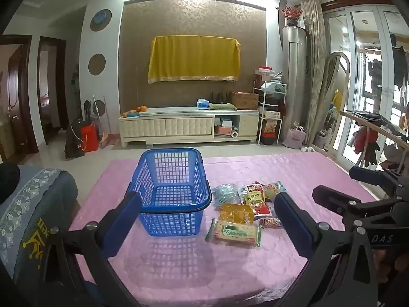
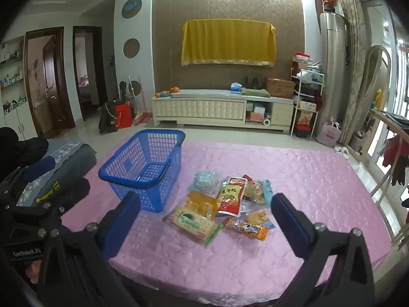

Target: Organize snacks

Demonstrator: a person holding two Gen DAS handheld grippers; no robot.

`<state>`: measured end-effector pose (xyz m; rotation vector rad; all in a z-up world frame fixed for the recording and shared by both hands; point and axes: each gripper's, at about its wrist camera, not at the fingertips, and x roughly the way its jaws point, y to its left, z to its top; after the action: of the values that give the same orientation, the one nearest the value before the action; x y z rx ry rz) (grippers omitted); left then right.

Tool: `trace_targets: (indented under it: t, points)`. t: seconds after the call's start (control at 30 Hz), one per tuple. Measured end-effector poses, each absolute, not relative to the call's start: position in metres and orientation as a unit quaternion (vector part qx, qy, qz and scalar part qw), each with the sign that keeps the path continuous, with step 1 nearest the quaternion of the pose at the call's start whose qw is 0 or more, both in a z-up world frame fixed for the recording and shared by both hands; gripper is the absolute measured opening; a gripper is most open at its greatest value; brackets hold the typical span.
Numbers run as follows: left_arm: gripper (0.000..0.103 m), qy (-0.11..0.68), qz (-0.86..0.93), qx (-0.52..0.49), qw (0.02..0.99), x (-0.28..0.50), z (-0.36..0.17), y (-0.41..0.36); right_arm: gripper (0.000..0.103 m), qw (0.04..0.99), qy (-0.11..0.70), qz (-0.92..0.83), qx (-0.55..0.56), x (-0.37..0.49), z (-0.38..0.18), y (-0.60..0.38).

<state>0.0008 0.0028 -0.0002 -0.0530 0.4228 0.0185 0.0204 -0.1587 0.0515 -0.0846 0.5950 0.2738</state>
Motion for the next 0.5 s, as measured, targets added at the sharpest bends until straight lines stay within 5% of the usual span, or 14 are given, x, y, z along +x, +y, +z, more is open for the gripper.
trace_targets:
  t: [0.5]
  points:
    - [0.103, 0.223, 0.002, -0.025, 0.974, -0.0014, 0.0016, 0.0023, 0.103, 0.939, 0.309, 0.151, -0.029, 0.0174, 0.0511, -0.1585]
